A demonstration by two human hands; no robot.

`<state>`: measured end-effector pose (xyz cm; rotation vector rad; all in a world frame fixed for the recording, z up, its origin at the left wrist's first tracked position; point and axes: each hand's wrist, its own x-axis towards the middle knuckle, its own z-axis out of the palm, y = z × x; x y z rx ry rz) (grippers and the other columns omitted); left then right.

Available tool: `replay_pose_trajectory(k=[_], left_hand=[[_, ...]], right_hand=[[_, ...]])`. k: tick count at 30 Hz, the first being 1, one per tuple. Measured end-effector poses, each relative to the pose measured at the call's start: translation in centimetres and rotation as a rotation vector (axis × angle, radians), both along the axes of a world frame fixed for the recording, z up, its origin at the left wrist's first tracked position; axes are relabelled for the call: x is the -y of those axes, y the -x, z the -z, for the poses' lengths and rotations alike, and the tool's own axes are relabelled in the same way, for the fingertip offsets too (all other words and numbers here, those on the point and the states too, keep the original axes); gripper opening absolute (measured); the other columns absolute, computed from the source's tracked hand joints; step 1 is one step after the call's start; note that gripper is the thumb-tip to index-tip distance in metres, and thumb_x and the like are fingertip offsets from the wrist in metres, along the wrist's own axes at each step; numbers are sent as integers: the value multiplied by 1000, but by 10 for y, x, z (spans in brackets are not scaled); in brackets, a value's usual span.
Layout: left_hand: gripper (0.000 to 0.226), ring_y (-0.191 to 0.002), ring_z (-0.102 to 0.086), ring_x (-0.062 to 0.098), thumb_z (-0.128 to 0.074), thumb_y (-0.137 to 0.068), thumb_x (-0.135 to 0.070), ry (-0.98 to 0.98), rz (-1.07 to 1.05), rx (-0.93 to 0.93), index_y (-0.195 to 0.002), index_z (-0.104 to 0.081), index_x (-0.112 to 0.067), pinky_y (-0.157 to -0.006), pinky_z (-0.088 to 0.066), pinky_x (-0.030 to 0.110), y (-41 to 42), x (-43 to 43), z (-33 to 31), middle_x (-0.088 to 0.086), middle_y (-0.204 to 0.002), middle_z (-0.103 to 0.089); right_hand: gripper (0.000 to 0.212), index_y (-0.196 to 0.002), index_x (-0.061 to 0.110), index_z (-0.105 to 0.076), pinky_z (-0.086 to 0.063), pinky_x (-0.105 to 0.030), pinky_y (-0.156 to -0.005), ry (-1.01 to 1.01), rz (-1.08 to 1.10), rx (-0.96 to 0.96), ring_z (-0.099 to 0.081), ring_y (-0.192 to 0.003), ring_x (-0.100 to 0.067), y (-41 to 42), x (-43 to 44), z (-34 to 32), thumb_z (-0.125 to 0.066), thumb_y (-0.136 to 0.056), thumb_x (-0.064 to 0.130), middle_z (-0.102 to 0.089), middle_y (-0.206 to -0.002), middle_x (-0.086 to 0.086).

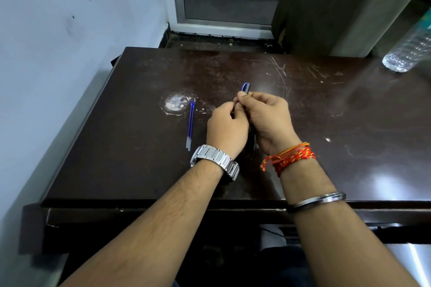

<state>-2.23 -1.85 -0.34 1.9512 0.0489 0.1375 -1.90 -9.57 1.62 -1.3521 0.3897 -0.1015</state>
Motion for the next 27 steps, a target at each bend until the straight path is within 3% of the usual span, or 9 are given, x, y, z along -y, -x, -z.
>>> replay_pose_trajectory(k=[4, 7, 10, 14, 18, 23, 27], left_hand=[[41, -48, -41, 18, -53, -96, -29, 129, -88, -26, -60, -59, -11, -52, -30, 28, -2, 6, 0, -7, -46, -46], [37, -43, -38, 16, -56, -93, -37, 246, -87, -103, -70, -67, -11, -50, -31, 28, 0, 8, 0, -8, -38, -42], [29, -41, -40, 12, -54, -93, -44, 305, -42, -135, -81, -72, -24, -47, -32, 26, 3, 8, -1, -11, -39, -45], [27, -41, -48, 12, -55, -85, -49, 356, -36, -217, -69, -70, -32, -44, -38, 24, 4, 2, -4, -13, -45, -54], [32, -38, -43, 18, -57, -76, -43, 384, -54, -315, -51, -58, -24, -40, -32, 22, 2, -7, -5, -4, -48, -50], [22, -44, -38, 20, -54, -72, -37, 372, -89, -359, -68, -62, -17, -38, -28, 21, 3, -13, -9, 6, -62, -51], [16, -52, -38, 22, -52, -73, -25, 393, -156, -371, -74, -63, -13, -43, -30, 24, 5, -16, -11, 8, -66, -48]], right_hand=[[14, -74, 1, -66, -52, -33, -65, -66, 52, 32, -59, -63, -19, -1, -4, -5, -69, -87, 4, -63, -63, -8], [11, -78, -2, -65, -51, -37, -70, -78, 72, 33, -57, -69, -25, -1, -4, -7, -68, -88, 3, -60, -67, -11], [8, -82, -2, -66, -52, -36, -67, -89, 65, 36, -57, -67, -23, -2, -1, -8, -68, -88, 4, -61, -69, -11], [11, -80, -1, -68, -52, -31, -57, -94, 30, 45, -57, -56, -18, -3, -1, -6, -70, -87, 8, -62, -66, -10], [10, -81, 4, -71, -45, -22, -55, -51, 80, 86, -48, -52, -6, -7, 0, -1, -70, -88, 11, -65, -79, -13], [19, -97, -5, -70, -47, -18, -54, -40, 156, 152, -57, -54, -4, -10, 1, 1, -72, -87, 10, -69, -76, -7], [8, -88, 5, -70, -49, -19, -54, 7, 241, 164, -57, -52, -2, -13, 9, -2, -74, -85, 11, -68, -70, -2]])
